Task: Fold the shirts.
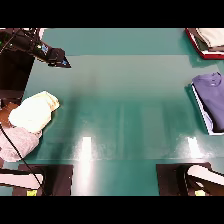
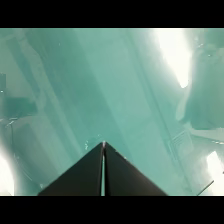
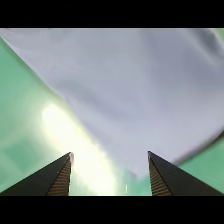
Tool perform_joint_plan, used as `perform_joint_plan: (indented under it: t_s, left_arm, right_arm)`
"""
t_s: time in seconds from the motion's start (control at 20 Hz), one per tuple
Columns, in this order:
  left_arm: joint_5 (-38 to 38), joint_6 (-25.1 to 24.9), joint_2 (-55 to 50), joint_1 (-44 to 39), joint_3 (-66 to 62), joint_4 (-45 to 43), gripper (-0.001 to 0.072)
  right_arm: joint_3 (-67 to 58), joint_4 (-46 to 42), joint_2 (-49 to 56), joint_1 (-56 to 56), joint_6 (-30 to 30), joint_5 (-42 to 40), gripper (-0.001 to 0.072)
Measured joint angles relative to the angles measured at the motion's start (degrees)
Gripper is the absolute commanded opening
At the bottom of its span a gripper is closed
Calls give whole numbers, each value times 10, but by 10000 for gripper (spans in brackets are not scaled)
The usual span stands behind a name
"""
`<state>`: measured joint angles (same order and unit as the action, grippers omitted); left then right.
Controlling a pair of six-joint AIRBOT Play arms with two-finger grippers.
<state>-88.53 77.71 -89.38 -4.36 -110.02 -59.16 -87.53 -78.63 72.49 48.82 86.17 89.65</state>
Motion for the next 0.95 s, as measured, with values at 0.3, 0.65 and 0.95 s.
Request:
perform_joint_plan:
  t_s: [0.3,0.65,0.95]
  left_arm:
    - [5,0,0,0,0,0,25]
    - [33,0,0,0,0,7,25]
    - [68,0,0,0,0,9,25]
  right_arm:
    - [48,48,-39,19,25,-5,527]
    - [55,178,-106,-82,32,-38,17]
    - [56,196,-139,-222,28,-62,17]
